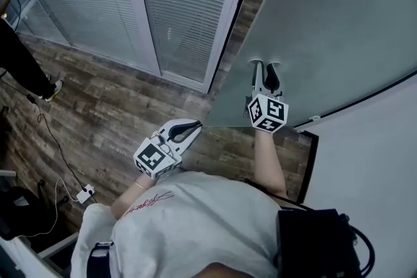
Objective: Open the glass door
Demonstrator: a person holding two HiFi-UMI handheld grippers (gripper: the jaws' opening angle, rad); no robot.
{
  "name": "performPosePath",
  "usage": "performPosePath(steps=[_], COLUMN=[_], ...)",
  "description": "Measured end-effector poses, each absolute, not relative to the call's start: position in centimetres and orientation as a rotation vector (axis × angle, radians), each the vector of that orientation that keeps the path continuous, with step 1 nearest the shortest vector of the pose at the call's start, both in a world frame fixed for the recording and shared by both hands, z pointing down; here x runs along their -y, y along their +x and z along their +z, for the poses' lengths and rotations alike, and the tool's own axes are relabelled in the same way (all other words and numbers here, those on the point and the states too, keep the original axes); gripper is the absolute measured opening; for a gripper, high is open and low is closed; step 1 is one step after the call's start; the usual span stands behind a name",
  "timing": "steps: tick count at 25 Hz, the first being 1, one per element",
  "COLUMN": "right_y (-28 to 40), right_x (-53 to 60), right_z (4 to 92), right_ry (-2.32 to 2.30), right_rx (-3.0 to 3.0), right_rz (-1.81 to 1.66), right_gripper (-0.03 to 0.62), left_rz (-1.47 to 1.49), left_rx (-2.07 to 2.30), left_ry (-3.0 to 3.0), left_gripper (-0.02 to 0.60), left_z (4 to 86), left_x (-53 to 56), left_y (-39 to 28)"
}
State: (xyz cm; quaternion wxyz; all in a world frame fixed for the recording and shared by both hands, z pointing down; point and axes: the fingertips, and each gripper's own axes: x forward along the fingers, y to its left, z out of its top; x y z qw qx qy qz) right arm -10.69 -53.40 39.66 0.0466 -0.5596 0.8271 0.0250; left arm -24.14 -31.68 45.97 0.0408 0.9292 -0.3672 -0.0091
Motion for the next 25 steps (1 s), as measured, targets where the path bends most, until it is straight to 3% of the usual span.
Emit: performPosePath(steps=[25], right_y=[-8.1], right_x=[43.3], right_z=[40.1], right_ry=[-1.463], right_rx=[-2.643], right_rz=[0.086], right_gripper=[0.114], left_rz=[-0.092], left_rx=[1.429], left_ry=[2.742], left_gripper=[0.035], left_z=[44.9], left_x=[22.6], left_y=[-18.4])
